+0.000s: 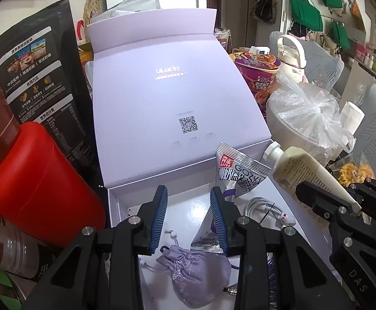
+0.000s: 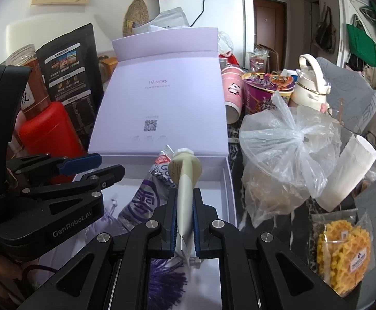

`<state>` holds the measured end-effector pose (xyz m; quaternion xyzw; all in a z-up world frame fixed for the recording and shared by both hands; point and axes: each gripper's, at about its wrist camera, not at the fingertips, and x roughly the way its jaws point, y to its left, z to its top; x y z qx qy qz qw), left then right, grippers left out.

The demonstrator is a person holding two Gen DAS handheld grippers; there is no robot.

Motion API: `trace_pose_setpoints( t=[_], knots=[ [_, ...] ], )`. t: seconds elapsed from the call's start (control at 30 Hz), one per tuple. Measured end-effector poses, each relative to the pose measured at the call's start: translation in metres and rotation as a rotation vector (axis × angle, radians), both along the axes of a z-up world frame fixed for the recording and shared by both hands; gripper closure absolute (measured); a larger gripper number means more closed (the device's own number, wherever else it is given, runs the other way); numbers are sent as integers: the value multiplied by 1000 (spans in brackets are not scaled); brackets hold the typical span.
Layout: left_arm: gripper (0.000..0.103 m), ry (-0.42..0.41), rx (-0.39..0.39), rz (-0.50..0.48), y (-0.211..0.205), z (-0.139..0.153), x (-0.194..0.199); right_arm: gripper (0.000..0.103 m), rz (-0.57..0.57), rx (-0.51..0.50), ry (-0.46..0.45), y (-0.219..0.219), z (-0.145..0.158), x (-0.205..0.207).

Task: Organize soft objects
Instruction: 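Open the left gripper to drop the snack bag in the box while the right gripper releases the tube, then withdraw both open grippers up from the white box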

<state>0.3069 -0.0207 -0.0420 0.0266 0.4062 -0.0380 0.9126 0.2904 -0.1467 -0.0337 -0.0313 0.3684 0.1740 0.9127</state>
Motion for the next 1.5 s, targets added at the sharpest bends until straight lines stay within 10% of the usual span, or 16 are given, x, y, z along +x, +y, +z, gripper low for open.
trace_pose_setpoints(
  t=[0.8, 0.93, 1.07, 1.5],
  knots=[
    [67, -16, 43, 68, -2, 16, -2, 60, -26, -28, -41, -2, 21, -13],
    [54, -11, 30, 85, 1, 19, -3, 50, -36, -23, -61, -4, 29, -18],
    [16, -21, 38, 95, 1, 26, -5, 39, -46, -35, -82, -5, 37, -24],
    [14, -104, 33, 112, 4, 70, -35, 23, -83, -46, -163, -13, 72, -52]
  ],
)
